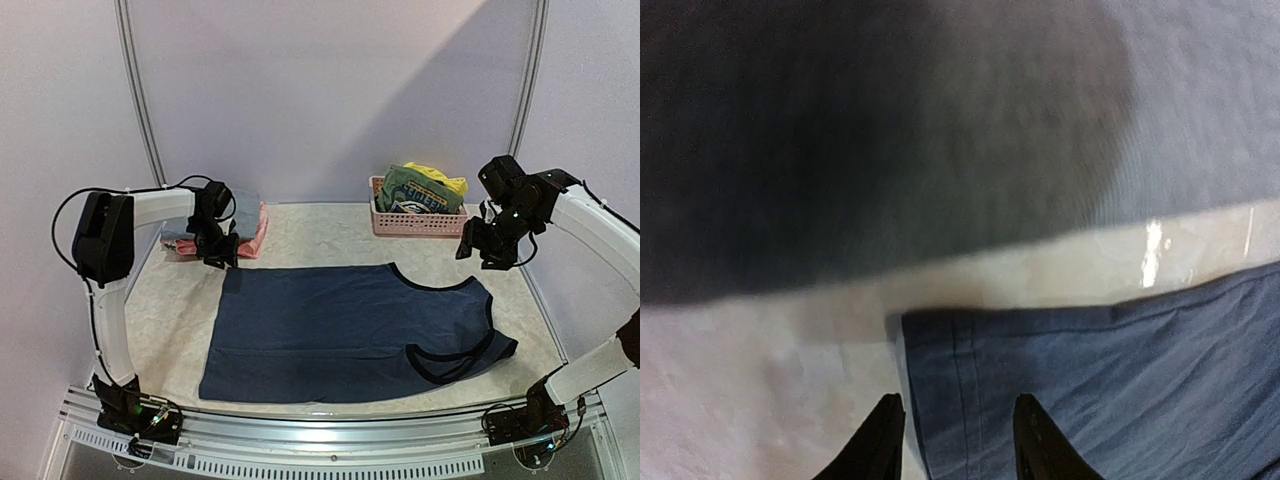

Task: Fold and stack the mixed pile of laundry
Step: Fold the 1/3-folded tank top at the center of the board.

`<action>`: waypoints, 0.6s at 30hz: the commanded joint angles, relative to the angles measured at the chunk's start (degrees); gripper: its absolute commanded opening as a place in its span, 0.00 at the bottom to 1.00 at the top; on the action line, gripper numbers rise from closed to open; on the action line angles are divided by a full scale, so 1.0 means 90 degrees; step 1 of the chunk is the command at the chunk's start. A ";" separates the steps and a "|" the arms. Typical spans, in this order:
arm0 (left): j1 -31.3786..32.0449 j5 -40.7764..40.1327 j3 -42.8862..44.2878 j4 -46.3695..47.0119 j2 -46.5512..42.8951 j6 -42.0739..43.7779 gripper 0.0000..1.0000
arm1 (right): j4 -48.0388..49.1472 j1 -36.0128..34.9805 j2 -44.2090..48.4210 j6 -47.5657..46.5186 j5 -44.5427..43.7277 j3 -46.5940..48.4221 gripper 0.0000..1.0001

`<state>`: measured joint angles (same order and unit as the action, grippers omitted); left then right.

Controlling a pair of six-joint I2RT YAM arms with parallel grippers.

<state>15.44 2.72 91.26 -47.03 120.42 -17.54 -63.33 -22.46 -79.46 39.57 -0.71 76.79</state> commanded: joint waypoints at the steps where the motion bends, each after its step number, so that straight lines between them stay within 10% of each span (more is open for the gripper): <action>1: -0.0100 -0.0134 0.0532 -0.0285 0.0444 0.0346 0.36 | -0.0069 0.0015 0.0092 0.0104 0.0110 -0.0049 0.64; 18: -0.0165 -0.0273 0.1225 -0.0660 0.1133 0.0530 0.26 | 0.0094 0.0015 -0.0357 0.0047 0.0334 0.0138 0.64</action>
<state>14.59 0.64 101.49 -51.62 129.14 -13.54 -62.94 -22.46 -81.56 40.21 2.09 76.86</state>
